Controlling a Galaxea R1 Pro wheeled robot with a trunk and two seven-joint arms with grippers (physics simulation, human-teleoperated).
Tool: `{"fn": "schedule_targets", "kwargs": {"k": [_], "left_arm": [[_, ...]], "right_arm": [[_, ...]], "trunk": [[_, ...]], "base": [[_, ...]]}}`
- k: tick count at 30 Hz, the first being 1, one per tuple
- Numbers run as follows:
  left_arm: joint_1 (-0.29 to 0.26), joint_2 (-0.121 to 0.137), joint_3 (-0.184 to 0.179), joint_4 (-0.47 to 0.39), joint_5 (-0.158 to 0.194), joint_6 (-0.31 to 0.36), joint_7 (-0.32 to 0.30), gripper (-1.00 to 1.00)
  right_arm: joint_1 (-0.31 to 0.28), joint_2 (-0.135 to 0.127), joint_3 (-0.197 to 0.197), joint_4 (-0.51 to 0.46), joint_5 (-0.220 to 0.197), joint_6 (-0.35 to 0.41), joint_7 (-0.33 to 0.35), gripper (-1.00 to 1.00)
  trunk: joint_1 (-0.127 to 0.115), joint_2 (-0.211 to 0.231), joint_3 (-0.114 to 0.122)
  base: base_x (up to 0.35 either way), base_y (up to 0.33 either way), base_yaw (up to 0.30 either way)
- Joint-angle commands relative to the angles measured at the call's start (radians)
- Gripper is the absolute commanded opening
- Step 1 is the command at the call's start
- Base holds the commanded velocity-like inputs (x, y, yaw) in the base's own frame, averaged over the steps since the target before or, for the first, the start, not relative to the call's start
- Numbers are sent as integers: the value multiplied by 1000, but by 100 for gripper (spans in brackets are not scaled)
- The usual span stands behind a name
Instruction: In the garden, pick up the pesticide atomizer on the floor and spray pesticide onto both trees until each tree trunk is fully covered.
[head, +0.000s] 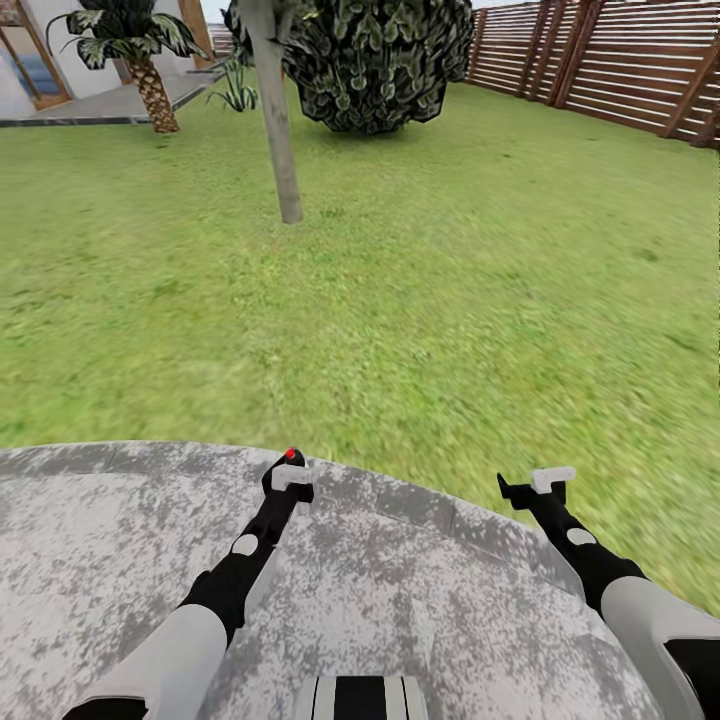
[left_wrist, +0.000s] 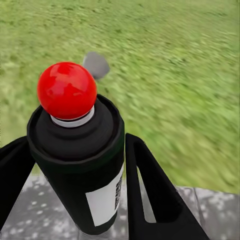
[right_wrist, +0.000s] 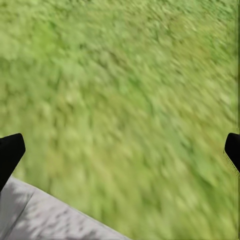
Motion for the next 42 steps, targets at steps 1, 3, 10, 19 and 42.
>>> {"fn": "schedule_targets", "kwargs": {"k": [1,3,10,19,42], "left_arm": [[0,0,0,0,0,0,1,-100],[0,0,0,1,0,0,1,-100],[0,0,0,2,0,0,1,-100],[0,0,-1,5,0,0,1,-100],[0,-1,-1,7,0,0,1,-100]], "right_arm": [[0,0,0,0,0,0,0,100],[0,0,0,0,0,0,0,100],[0,0,0,4,0,0,0,100],[0,6,1,31,1,0,-1,100],[0,12,1,44,2,0,-2,100]], "trunk": [[0,0,4],[-1,1,12],[-4,2,39],[-9,5,74],[-19,10,163]], "base": [[0,0,0],[0,0,0],[0,0,0],[0,0,0],[0,0,0]]}}
